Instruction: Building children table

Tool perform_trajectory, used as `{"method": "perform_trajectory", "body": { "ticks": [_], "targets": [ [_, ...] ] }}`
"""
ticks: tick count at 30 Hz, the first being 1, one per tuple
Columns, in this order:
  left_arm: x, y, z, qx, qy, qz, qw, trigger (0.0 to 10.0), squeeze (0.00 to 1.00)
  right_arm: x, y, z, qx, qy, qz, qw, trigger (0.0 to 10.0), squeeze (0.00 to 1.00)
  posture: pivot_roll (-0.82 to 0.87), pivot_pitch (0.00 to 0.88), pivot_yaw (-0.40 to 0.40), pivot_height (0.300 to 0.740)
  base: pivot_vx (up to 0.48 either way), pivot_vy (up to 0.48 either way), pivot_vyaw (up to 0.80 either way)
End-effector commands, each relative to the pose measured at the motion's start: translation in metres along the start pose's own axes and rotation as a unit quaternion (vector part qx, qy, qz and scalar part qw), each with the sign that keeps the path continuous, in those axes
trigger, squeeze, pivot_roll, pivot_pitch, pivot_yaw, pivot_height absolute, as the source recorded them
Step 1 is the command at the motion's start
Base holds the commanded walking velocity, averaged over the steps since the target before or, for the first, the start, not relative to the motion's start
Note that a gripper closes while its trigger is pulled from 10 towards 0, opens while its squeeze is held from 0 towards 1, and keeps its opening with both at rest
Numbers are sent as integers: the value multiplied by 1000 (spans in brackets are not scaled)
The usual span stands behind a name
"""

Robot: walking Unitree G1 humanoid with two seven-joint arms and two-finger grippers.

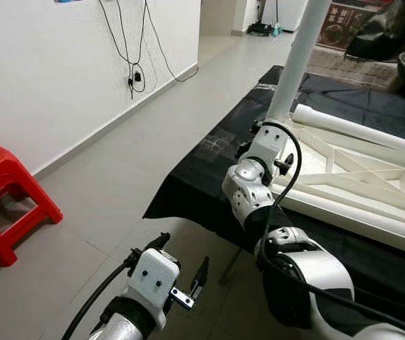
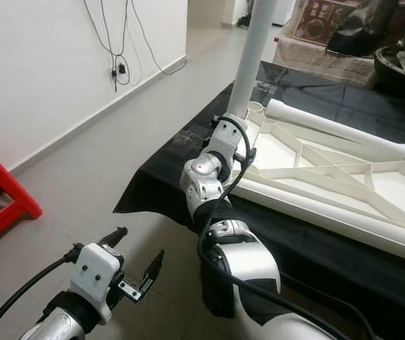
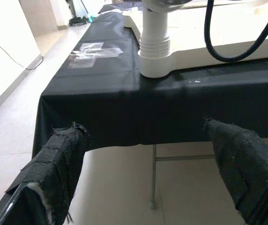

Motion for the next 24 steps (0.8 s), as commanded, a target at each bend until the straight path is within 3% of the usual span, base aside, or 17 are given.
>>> {"method": "perform_trajectory", "body": {
  "ticks": [1, 6, 11, 15, 16, 18, 19, 21, 23, 24],
  "targets": [
    [-2, -5, 5, -2, -11, -9, 1000, 10000, 0, -1, -3, -1, -11, 31, -1, 999, 10000, 0, 244, 47, -64, 740, 0, 0, 0],
    [0, -9, 4, -3, -12, -10, 1000, 10000, 0, -8, -13, 7, -4, 77, -19, 997, 10000, 0, 229, 36, -61, 740, 0, 0, 0],
    [2, -13, 4, -2, -15, -10, 1000, 10000, 0, -20, -19, 30, -28, 92, -23, 995, 10000, 0, 218, 12, -57, 740, 0, 0, 0],
    [3, -15, 4, -2, -16, -11, 1000, 10000, 0, -27, -21, 39, -40, 102, -24, 994, 10000, 0, 213, 4, -56, 740, 0, 0, 0],
    [4, -17, 3, 0, -16, -12, 1000, 10000, 0, -32, -21, 46, -50, 108, -23, 993, 10000, 1000, 210, 0, -58, 740, 0, 0, 0],
    [4, -17, 3, 0, -16, -12, 1000, 10000, 0, -32, -21, 46, -50, 108, -23, 993, 10000, 1000, 210, 0, -58, 740, 0, 0, 0],
    [4, -18, 3, 2, -16, -13, 1000, 10000, 0, -40, -23, 61, -66, 120, -25, 990, 10000, 1000, 205, 0, -59, 740, 0, 0, 0],
    [4, -18, 3, 2, -16, -13, 1000, 10000, 0, -40, -23, 61, -66, 120, -25, 990, 10000, 1000, 205, 0, -59, 740, 0, 0, 0],
    [6, -23, 2, 3, -16, -16, 1000, 10000, 0, -62, -32, 92, -107, 167, -47, 979, 10000, 1000, 187, 0, -51, 740, 0, 0, 0],
    [6, -23, 2, 3, -16, -16, 1000, 10000, 0, -62, -32, 92, -107, 167, -47, 979, 10000, 1000, 187, 0, -51, 740, 0, 0, 0]
  ]
}}
Point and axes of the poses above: a point about 5 cm out from each wrist's last joint towards the gripper, its own x axis pointing out of the wrist towards the gripper, its own y axis along the axis of the wrist's last joint, z = x × y, the point moved 2 cm from there along x, pointing out of the wrist towards the gripper, and after that the axes turned 15 degrees about x, right-handed, at the moved point
